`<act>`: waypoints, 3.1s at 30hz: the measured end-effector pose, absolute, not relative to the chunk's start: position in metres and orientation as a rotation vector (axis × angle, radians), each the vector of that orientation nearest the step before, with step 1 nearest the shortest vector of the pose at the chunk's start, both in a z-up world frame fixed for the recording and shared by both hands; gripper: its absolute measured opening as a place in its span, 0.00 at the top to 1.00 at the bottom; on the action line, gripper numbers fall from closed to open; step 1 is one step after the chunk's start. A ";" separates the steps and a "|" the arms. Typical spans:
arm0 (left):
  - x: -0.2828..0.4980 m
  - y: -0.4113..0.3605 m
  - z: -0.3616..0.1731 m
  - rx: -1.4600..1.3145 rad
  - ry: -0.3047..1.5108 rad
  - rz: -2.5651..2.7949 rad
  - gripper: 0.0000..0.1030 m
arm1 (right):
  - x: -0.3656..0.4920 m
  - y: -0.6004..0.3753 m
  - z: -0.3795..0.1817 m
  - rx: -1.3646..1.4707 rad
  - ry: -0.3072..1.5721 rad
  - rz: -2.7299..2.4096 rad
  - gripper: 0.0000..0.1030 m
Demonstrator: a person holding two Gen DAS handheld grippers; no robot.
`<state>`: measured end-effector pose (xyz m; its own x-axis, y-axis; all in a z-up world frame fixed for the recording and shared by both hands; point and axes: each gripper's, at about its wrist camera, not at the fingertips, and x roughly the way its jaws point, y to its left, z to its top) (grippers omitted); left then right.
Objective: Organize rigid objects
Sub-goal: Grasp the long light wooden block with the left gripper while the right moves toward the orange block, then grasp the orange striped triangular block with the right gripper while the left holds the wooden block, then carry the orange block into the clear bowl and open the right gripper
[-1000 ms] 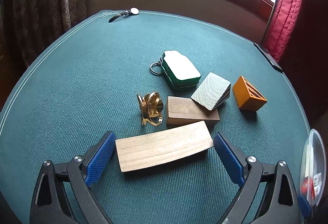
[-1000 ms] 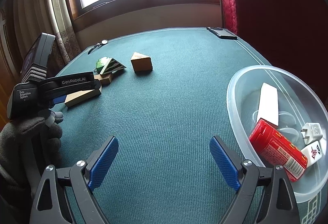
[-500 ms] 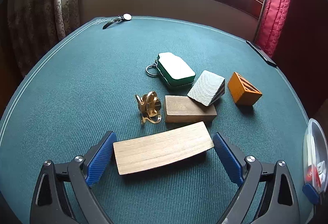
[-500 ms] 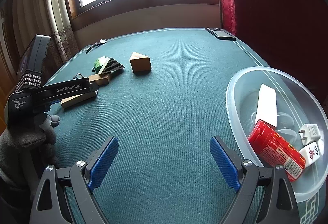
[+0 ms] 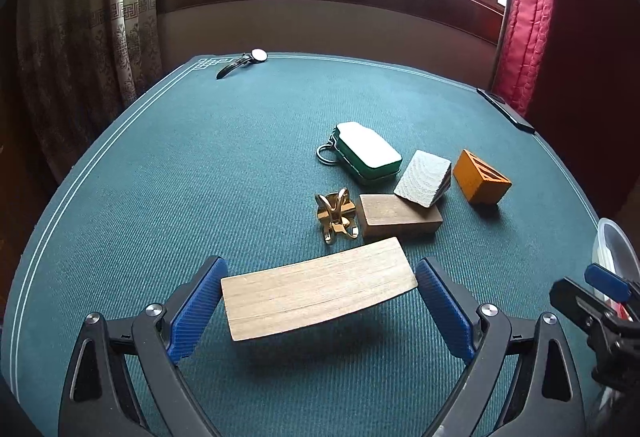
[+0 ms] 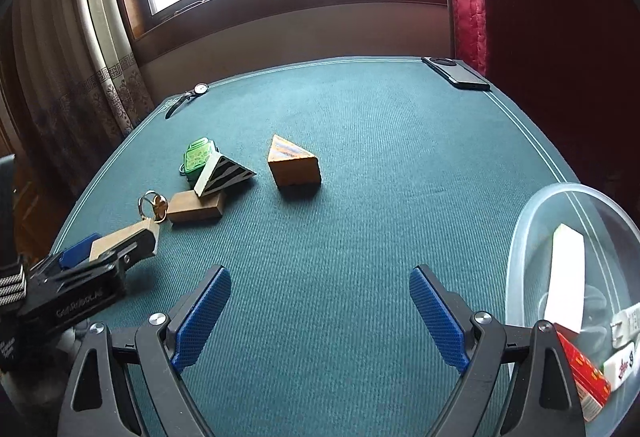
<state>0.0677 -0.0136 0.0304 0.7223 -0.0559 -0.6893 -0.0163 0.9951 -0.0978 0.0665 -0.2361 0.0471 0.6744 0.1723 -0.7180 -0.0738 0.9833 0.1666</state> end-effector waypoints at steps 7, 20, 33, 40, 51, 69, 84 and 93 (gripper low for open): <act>0.065 -0.009 0.030 -0.101 0.753 -0.036 0.08 | 0.111 -0.221 0.045 0.091 0.814 0.102 0.09; 0.071 -0.011 0.020 -0.113 0.794 -0.050 0.07 | 0.163 -0.201 0.030 0.019 0.845 0.079 0.44; 0.073 -0.011 0.019 -0.114 0.803 -0.047 0.07 | 0.163 -0.196 0.029 -0.003 0.849 0.075 0.58; 0.071 -0.012 0.020 -0.104 0.792 -0.042 0.08 | 0.147 -0.199 0.029 0.009 0.854 0.088 0.58; 0.063 -0.021 0.023 -0.071 0.770 -0.053 0.08 | 0.108 -0.217 0.039 0.048 0.845 0.100 0.58; 0.048 -0.047 0.026 -0.024 0.756 -0.100 0.08 | 0.047 -0.273 0.070 0.117 0.768 0.023 0.58; 0.036 -0.072 0.027 -0.017 0.765 -0.131 0.08 | 0.015 -0.345 0.073 0.183 0.730 -0.141 0.58; 0.031 -0.090 0.031 -0.006 0.767 -0.155 0.08 | 0.004 -0.374 0.066 0.211 0.720 -0.205 0.37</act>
